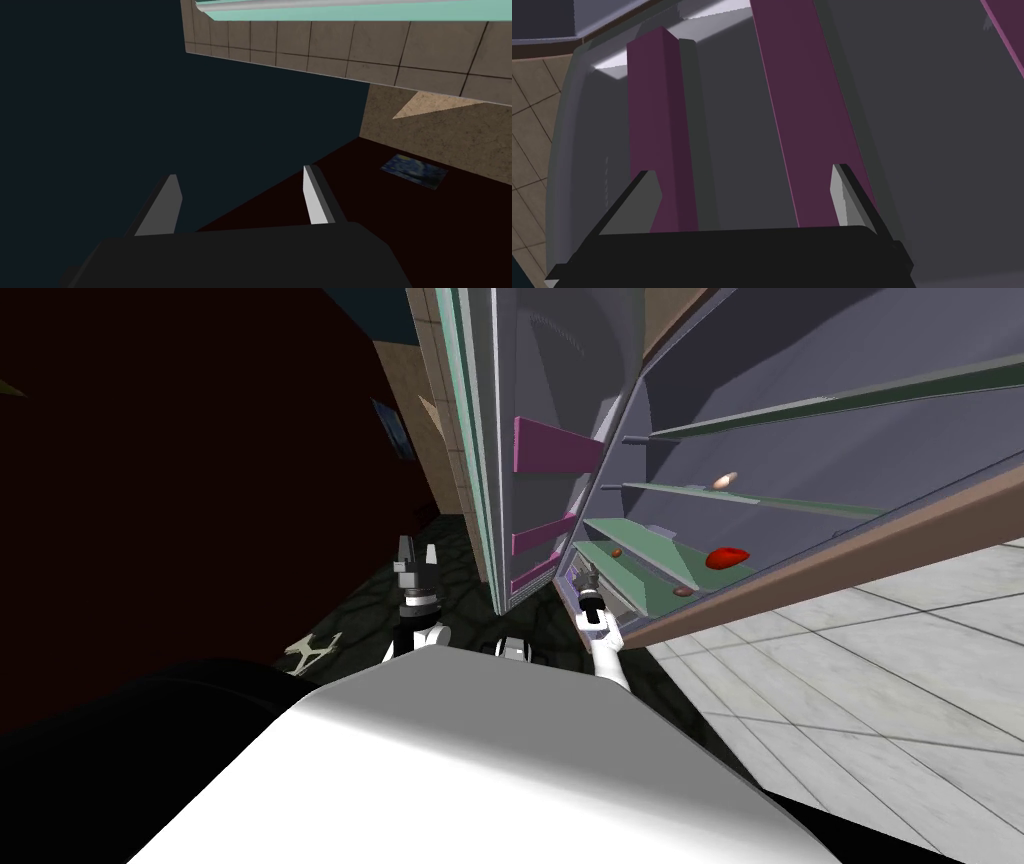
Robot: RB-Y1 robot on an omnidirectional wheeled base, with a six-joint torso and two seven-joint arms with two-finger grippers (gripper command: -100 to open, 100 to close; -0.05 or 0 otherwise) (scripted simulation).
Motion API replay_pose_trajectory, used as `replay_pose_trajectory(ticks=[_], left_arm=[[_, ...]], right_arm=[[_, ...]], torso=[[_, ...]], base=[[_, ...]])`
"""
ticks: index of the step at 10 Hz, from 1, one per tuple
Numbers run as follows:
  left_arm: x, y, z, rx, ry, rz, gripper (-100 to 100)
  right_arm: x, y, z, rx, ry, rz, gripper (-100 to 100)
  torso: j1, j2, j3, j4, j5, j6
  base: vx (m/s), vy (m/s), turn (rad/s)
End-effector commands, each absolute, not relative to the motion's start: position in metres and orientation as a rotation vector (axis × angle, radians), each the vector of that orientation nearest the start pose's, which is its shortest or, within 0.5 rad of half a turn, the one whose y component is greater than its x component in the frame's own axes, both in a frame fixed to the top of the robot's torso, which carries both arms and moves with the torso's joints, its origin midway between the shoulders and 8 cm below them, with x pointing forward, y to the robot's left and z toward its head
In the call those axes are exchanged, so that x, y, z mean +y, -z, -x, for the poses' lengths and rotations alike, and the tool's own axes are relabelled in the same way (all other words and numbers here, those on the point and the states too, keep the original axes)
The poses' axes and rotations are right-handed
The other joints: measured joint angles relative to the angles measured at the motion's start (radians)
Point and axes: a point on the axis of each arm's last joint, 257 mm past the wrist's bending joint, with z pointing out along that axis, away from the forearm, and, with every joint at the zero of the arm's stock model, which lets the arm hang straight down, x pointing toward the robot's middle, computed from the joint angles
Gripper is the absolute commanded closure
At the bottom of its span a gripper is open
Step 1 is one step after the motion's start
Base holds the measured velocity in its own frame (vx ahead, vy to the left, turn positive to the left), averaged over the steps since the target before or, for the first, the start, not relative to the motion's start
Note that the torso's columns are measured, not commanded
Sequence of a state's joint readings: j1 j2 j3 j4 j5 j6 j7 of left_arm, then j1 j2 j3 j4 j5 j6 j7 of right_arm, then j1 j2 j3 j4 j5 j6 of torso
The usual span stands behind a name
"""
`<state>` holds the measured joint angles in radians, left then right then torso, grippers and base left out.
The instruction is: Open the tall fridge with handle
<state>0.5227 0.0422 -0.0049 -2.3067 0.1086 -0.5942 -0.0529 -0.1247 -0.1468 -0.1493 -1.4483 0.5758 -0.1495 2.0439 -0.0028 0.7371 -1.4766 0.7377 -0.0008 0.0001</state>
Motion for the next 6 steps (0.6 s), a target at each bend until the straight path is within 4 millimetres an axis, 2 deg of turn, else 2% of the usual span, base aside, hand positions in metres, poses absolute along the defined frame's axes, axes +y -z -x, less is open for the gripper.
replay_pose_trajectory(ticks=[1,6], left_arm=[[0.2859,-0.0462,-0.3189,0.520,1.340,0.599,0],[0.2859,-0.0462,-0.3189,0.520,1.340,0.599,0]], right_arm=[[-0.3065,0.1765,-0.5792,1.307,0.975,0.802,-100],[-0.3157,0.1670,-0.5884,1.366,0.971,0.751,-100]], torso=[[0.002,0.002,0.001,0.001,0.000,0.000],[0.001,0.001,0.001,0.000,0.000,0.000]], base=[[0.055,0.285,-0.081],[0.070,0.281,-0.069]])
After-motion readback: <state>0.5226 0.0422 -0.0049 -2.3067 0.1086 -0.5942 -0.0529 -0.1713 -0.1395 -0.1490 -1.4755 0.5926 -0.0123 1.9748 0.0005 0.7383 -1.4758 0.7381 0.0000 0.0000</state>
